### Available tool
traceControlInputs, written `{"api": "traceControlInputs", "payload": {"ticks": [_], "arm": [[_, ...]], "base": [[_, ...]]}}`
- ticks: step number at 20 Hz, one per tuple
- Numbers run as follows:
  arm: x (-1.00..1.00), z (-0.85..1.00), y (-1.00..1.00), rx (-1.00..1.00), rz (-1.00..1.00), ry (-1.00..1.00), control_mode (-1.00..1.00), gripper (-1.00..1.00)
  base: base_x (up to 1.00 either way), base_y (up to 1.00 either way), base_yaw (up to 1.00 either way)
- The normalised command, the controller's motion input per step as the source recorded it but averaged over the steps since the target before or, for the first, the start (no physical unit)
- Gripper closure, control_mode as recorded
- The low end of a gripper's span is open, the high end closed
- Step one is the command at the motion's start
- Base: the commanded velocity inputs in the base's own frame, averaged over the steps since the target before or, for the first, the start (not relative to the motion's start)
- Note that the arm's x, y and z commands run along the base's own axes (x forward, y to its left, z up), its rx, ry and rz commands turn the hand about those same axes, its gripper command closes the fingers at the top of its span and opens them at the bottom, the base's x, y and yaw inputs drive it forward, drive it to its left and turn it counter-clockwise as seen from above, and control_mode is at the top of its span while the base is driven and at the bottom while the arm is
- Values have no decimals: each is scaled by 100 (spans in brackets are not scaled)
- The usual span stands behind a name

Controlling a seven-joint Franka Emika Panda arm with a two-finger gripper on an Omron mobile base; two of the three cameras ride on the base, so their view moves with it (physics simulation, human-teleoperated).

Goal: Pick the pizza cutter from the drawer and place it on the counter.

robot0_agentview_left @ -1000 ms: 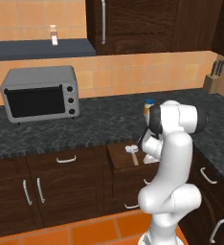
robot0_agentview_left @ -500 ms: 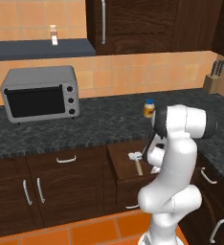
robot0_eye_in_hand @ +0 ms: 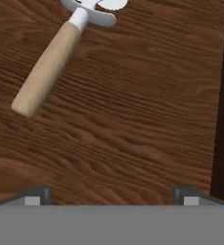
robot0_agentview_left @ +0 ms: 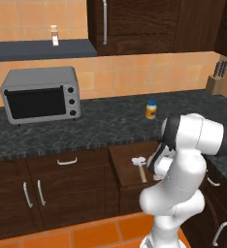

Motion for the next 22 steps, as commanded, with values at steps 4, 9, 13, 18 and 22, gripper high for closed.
{"api": "traceControlInputs", "payload": {"ticks": [4, 9, 13, 18, 22], "arm": [[24, 100, 30, 1, 0, 4, -100, -100], [46, 74, 20, 13, 0, 21, -100, -100], [69, 3, 31, 1, 0, 37, -100, -100], [45, -14, 29, 0, -9, 22, -100, -100], [31, -60, 0, 8, -9, 7, -100, -100]], "base": [[0, 0, 0], [0, 0, 0], [0, 0, 0], [0, 0, 0], [0, 0, 0]]}}
